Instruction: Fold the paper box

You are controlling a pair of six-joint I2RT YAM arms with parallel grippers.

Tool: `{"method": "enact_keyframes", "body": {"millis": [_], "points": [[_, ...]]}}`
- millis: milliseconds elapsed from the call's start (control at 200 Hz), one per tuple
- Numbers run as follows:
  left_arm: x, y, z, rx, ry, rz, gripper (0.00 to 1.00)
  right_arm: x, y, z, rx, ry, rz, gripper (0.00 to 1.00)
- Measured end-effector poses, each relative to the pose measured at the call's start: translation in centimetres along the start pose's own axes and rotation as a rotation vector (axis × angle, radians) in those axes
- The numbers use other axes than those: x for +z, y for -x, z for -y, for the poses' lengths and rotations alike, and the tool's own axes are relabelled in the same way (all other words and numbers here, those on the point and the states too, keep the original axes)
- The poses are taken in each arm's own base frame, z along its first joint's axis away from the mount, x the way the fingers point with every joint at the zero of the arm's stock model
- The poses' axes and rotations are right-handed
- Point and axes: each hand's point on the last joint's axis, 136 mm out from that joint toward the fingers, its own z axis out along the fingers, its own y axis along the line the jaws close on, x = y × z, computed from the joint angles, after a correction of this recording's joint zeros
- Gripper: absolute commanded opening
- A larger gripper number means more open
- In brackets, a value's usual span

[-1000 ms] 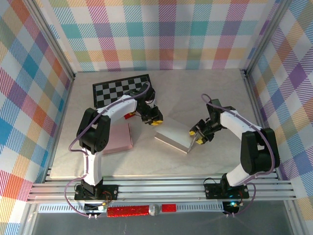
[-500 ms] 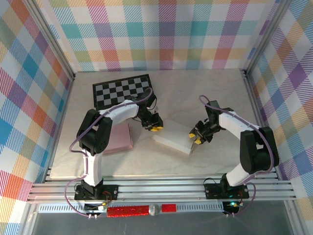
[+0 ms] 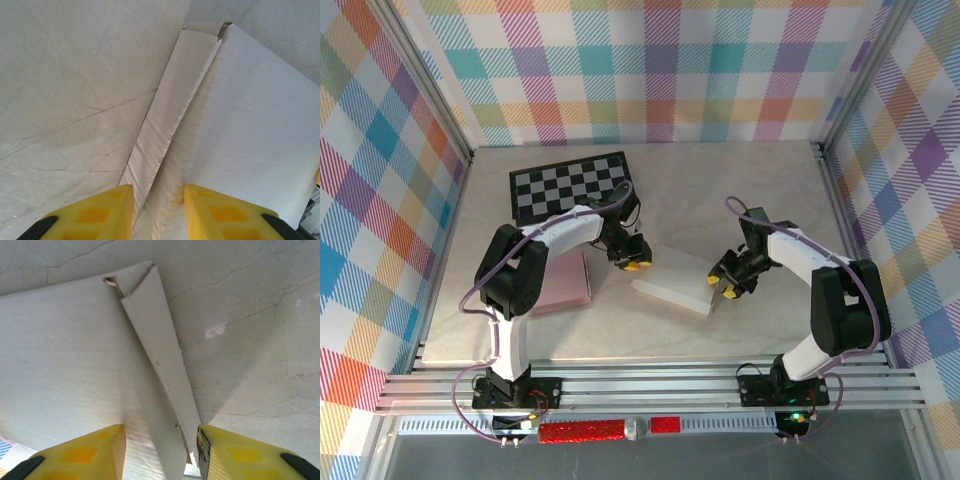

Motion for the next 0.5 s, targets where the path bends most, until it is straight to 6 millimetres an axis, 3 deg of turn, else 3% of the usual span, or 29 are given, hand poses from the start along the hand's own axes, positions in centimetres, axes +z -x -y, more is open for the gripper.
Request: {"method": "enact_keyframes", "body": {"millis": [345,500], "points": [[0.6,-0.8,-0.6,-0.001,0.020,-0.014,0.30,1.0,-1.4,-0.3,-0.002,0.020,-0.039,0.37],[1.0,-1.3,-1.0,-0.002,0.031,-0.026,0.32,1.0,-1.3,0.1,-0.013,0.000,-0.032,0.42]]}}
